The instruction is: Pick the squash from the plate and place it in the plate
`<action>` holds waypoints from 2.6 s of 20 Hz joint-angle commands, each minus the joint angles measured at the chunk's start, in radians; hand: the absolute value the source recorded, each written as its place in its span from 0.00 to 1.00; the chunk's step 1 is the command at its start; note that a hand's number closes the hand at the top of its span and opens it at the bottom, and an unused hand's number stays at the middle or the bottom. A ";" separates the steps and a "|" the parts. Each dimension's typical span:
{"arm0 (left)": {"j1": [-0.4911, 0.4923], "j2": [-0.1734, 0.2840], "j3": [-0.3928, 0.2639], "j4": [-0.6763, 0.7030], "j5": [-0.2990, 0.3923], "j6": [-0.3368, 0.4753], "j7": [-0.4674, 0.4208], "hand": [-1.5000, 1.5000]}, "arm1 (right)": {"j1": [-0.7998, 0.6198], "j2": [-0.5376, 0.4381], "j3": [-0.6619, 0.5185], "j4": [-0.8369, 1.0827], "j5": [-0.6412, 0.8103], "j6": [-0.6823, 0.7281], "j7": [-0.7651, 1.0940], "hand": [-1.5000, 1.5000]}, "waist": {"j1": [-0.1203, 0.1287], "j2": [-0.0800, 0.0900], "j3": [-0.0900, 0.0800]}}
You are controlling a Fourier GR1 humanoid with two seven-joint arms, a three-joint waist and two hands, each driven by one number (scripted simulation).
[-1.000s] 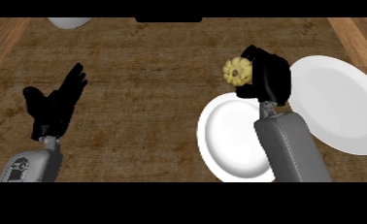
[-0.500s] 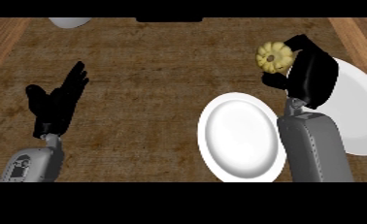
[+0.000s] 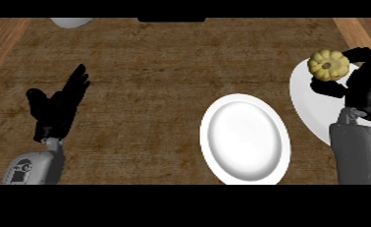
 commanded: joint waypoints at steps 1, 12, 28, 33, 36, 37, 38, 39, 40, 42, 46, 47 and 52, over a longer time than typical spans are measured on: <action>-0.019 -0.036 -0.031 -0.051 -0.026 0.029 0.043 0.50 | -0.011 -0.086 -0.084 0.104 -0.090 -0.007 -0.069 1.00 | 0.004 0.000 0.000; 0.037 -0.005 0.005 -0.033 -0.008 -0.022 -0.016 0.50 | -0.037 -0.220 -0.229 0.496 -0.376 0.142 -0.341 0.00 | 0.016 0.003 0.001; 0.014 0.017 0.061 0.029 0.010 -0.048 -0.038 0.50 | 0.028 -0.091 -0.267 0.076 -0.717 0.158 -0.580 0.00 | -0.017 -0.006 -0.002; 0.009 -0.062 -0.005 -0.012 -0.046 0.029 0.000 0.50 | 0.052 -0.046 -0.334 0.067 -0.917 0.282 -0.476 0.00 | -0.018 -0.005 -0.001; -0.044 -0.026 0.023 0.004 -0.030 0.008 0.039 0.50 | 0.142 -0.107 -0.395 0.017 -1.039 0.401 -0.489 0.00 | -0.015 -0.003 0.000; -0.005 -0.030 0.021 0.029 -0.027 -0.014 -0.011 0.50 | 0.143 -0.172 -0.434 0.105 -1.072 0.446 -0.538 0.00 | -0.008 -0.001 0.000; -0.015 -0.043 0.011 0.001 -0.039 0.002 0.019 0.50 | 0.123 -0.169 -0.414 0.091 -1.075 0.423 -0.526 0.00 | -0.002 -0.001 0.000; 0.006 -0.030 0.031 0.039 -0.024 -0.033 -0.032 0.50 | 0.165 -0.140 -0.394 0.062 -1.068 0.406 -0.547 0.00 | -0.002 -0.001 0.000; -0.023 -0.033 0.036 0.051 -0.043 -0.002 -0.025 0.50 | 0.209 -0.160 -0.409 -0.028 -1.092 0.440 -0.499 0.00 | -0.005 -0.001 0.000; -0.014 -0.039 0.028 -0.009 -0.039 -0.008 0.031 0.50 | 0.189 -0.181 -0.403 0.112 -1.087 0.418 -0.617 0.00 | 0.001 0.000 0.000; -0.007 -0.063 0.003 -0.026 -0.073 0.013 0.038 0.50 | 0.209 -0.220 -0.444 0.164 -1.139 0.440 -0.682 0.00 | 0.001 0.000 0.000; -0.025 -0.043 0.029 -0.013 -0.043 -0.022 0.021 0.50 | 0.268 -0.203 -0.432 0.087 -1.136 0.453 -0.647 0.00 | -0.002 -0.001 0.000; -0.018 -0.038 0.058 0.022 -0.037 -0.032 -0.008 0.50 | 0.306 -0.253 -0.479 0.138 -1.170 0.474 -0.703 0.00 | -0.003 0.000 0.000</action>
